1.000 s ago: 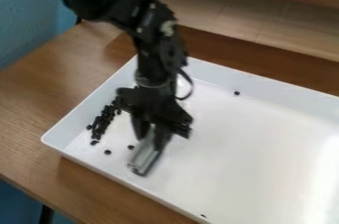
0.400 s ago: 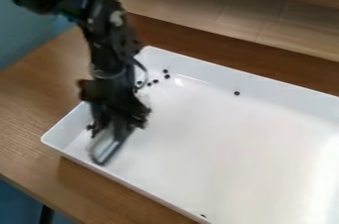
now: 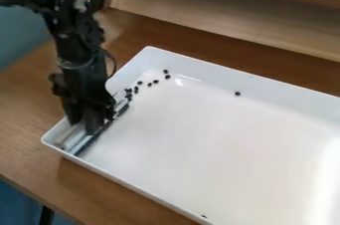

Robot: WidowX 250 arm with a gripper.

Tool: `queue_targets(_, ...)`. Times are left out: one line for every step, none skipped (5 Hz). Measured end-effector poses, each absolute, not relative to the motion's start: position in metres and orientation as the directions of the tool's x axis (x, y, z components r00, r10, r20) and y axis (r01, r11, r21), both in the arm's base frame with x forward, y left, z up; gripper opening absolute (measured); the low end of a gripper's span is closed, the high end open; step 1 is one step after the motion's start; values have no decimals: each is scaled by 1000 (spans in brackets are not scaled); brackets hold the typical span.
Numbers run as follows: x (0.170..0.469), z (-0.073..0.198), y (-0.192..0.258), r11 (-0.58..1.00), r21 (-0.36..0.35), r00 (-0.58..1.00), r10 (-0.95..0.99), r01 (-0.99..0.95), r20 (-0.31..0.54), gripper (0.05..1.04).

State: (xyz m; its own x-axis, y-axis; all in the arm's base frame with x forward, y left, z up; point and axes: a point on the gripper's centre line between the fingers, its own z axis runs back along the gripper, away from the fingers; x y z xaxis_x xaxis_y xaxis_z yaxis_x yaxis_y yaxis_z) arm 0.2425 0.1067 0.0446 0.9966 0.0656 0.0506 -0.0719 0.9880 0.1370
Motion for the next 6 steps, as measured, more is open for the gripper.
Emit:
queue_targets(243,48,107,992,101,996,71,-76,46,366)
queue_targets(247,56,104,994,52,994,96,-99,51,366)
queue_targets(261,66,84,993,34,991,111,-114,73,366)
queue_targets(278,73,39,997,13,992,80,-82,93,366)
queue_targets(293,80,3,999,12,992,51,-53,119,366)
queue_targets(305,79,-36,1000,4,993,25,-26,117,366)
